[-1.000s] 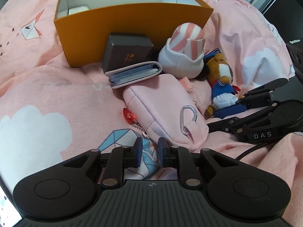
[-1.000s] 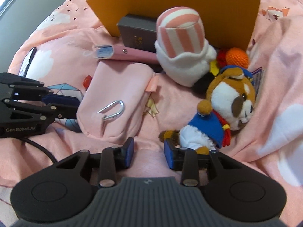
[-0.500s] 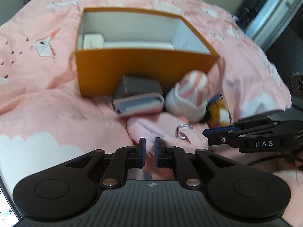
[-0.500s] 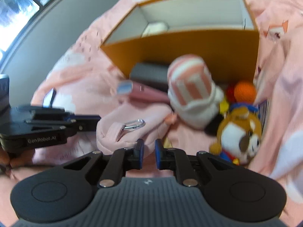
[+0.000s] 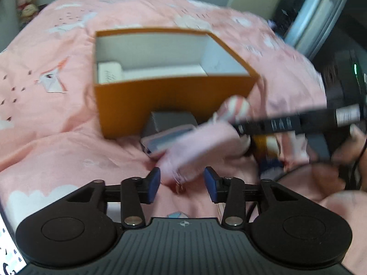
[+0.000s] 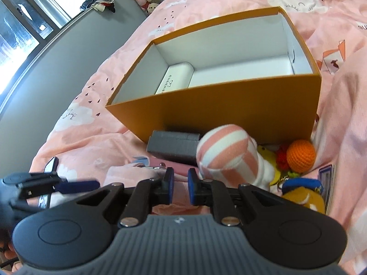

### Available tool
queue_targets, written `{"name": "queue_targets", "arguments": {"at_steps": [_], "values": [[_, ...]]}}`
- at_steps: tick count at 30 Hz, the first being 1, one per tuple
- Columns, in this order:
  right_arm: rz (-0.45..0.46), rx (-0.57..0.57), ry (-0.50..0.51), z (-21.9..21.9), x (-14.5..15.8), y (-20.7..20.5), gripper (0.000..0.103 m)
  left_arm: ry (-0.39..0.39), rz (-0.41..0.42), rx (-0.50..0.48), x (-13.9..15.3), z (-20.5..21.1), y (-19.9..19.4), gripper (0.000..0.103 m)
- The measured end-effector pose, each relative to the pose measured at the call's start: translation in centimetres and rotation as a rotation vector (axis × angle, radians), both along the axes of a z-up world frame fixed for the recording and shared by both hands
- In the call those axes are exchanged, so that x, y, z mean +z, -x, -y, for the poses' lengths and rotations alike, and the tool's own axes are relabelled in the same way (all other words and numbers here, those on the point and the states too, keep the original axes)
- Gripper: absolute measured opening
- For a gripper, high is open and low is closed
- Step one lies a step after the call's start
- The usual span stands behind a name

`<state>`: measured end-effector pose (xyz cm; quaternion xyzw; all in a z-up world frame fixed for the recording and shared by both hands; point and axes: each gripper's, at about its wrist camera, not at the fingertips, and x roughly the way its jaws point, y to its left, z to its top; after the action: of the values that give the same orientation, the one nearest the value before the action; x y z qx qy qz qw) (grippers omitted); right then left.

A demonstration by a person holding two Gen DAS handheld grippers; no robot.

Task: Organize objects
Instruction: 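Grasp the small pink backpack with the left tool while the right tool grasps the pink wallet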

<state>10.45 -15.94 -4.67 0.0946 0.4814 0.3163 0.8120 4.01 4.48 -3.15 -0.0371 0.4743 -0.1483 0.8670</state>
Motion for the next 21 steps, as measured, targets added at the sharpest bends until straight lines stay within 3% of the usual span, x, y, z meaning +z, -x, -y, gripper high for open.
{"name": "queue_targets", "arguments": {"at_steps": [12,16,18,21], "values": [[0.026,-0.021,0.028,-0.3,-0.6,-0.5,0.016,-0.181,0.070,-0.117,-3.1,3.9,-1.6,0.056],[0.043,-0.037,0.039,-0.3,-0.9,-0.7,0.016,-0.194,0.118,-0.100,-3.9,4.3,-1.6,0.043],[0.056,-0.046,0.042,-0.2,-1.0,-0.7,0.016,-0.164,0.131,-0.078,-3.7,3.8,-1.5,0.031],[0.076,-0.050,0.034,0.2,-0.6,-0.6,0.025,-0.098,0.141,-0.053,-3.2,2.8,-1.0,0.026]]}}
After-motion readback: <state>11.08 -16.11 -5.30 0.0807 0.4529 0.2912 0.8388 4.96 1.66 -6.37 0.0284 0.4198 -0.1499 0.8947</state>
